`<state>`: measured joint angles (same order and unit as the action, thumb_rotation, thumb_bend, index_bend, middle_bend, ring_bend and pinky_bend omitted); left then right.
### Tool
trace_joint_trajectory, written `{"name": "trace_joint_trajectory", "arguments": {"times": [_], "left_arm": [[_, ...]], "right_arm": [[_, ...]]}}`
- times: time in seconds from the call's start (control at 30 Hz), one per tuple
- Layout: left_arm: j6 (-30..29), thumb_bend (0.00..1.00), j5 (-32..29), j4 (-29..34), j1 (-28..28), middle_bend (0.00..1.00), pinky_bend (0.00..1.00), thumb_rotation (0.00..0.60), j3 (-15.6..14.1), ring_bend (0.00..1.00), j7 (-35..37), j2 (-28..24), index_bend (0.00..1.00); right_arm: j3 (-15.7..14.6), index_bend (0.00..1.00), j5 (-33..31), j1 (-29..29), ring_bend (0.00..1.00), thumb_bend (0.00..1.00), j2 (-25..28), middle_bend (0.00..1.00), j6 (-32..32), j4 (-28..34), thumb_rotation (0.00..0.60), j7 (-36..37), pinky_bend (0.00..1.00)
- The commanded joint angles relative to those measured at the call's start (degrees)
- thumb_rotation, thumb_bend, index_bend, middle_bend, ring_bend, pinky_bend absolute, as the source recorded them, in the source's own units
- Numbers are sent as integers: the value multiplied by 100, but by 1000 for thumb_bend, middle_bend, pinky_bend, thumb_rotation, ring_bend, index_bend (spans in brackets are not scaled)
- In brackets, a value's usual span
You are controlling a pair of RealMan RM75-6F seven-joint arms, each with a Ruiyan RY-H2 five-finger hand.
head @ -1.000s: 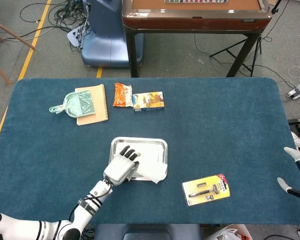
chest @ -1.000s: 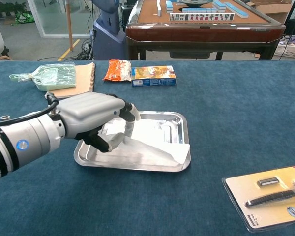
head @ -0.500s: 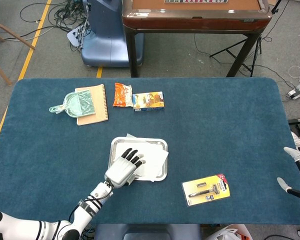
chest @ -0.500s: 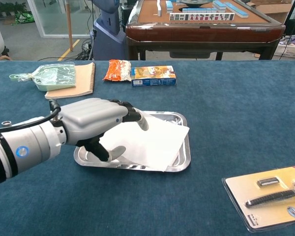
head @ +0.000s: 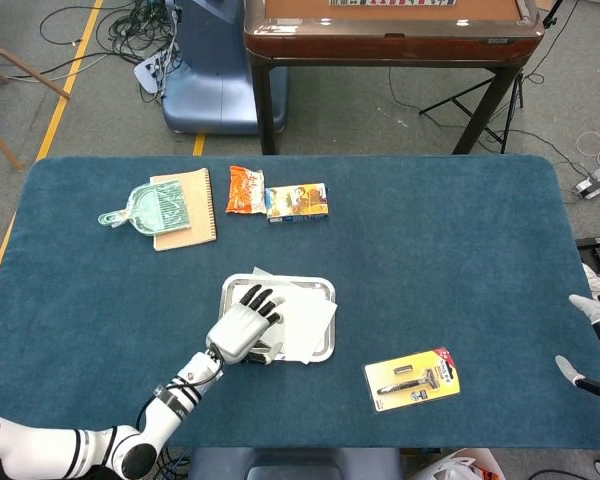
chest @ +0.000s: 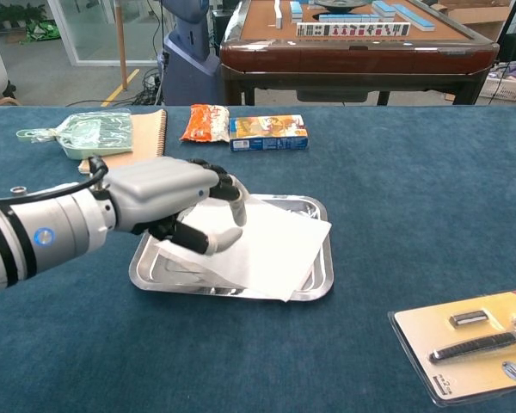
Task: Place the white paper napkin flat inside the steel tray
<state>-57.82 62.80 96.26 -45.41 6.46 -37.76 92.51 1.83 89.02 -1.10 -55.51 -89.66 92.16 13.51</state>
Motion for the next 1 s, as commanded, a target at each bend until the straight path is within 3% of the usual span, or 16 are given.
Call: {"name": "trace_joint_trajectory", "arguments": {"times": [0.03, 0.1, 0.17, 0.23, 0.53, 0.77, 1.0], "left_arm": [[19, 399, 119, -134, -71, 563, 410, 0, 95, 471, 126, -116, 369], [150, 401, 28, -127, -128, 787, 706, 0, 117, 698, 131, -237, 371], [334, 417, -122, -110, -207, 918, 875, 1, 119, 860, 80, -359, 351], [615, 455, -423, -56, -328, 979, 976, 0, 108, 954, -7, -498, 308], [900, 522, -1499, -144, -807, 1000, 1000, 1, 36, 1000, -534, -502, 140], [971, 523, -2008, -375, -1146, 1000, 1000, 3, -48, 1000, -779, -366, 125], [967, 529, -2611, -740, -1584, 1000, 1000, 74, -129, 1000, -1200, -108, 121]], "right_arm": [[-1, 164, -2, -4, 96, 235, -1, 197, -2, -1, 600, 7, 106], [-4, 164, -1, -2, 96, 236, -4, 197, 6, -6, 600, 11, 106], [-3, 164, 1, 2, 96, 236, -9, 197, 12, -8, 600, 10, 106], [0, 164, 7, 7, 96, 236, -14, 197, 13, -10, 600, 8, 106], [0, 164, -2, 1, 97, 236, -10, 197, 12, -2, 600, -6, 106], [1, 164, -34, -8, 96, 235, -5, 197, 25, 9, 600, -20, 106], [5, 164, -56, 6, 96, 236, -19, 197, 63, 22, 600, -51, 106]]}}
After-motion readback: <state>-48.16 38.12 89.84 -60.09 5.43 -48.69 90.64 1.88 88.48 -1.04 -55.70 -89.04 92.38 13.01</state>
